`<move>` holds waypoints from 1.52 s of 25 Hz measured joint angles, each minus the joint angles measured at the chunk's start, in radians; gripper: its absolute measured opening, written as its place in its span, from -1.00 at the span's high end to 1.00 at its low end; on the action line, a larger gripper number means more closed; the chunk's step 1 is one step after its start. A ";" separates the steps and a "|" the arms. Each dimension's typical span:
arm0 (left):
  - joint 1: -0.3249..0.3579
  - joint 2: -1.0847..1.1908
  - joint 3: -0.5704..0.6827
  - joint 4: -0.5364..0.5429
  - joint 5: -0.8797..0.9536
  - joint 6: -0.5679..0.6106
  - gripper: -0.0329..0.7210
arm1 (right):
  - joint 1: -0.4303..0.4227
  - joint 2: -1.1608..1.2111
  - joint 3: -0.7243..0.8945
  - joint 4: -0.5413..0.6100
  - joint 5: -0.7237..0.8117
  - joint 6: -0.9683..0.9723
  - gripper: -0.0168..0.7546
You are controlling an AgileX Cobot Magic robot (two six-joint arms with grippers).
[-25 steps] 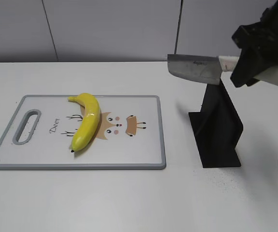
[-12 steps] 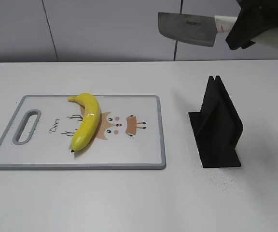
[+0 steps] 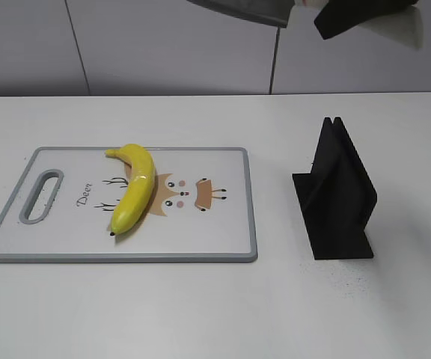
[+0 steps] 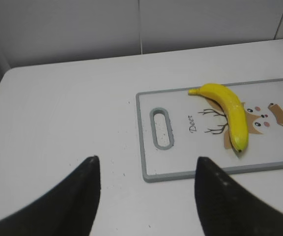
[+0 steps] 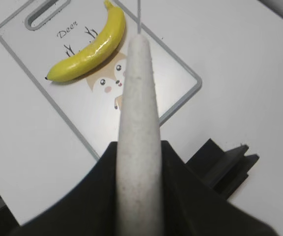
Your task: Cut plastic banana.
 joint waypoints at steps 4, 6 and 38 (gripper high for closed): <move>-0.028 0.200 -0.109 -0.042 -0.094 0.103 -0.62 | 0.000 0.045 -0.036 0.020 -0.024 -0.122 0.48; -0.048 0.291 -0.140 -0.075 -0.125 0.157 -0.62 | 0.000 0.085 -0.072 0.021 -0.001 -0.170 0.48; -0.111 1.412 -0.722 -0.514 0.035 1.289 -0.61 | 0.150 0.419 -0.341 0.022 0.079 -0.628 0.48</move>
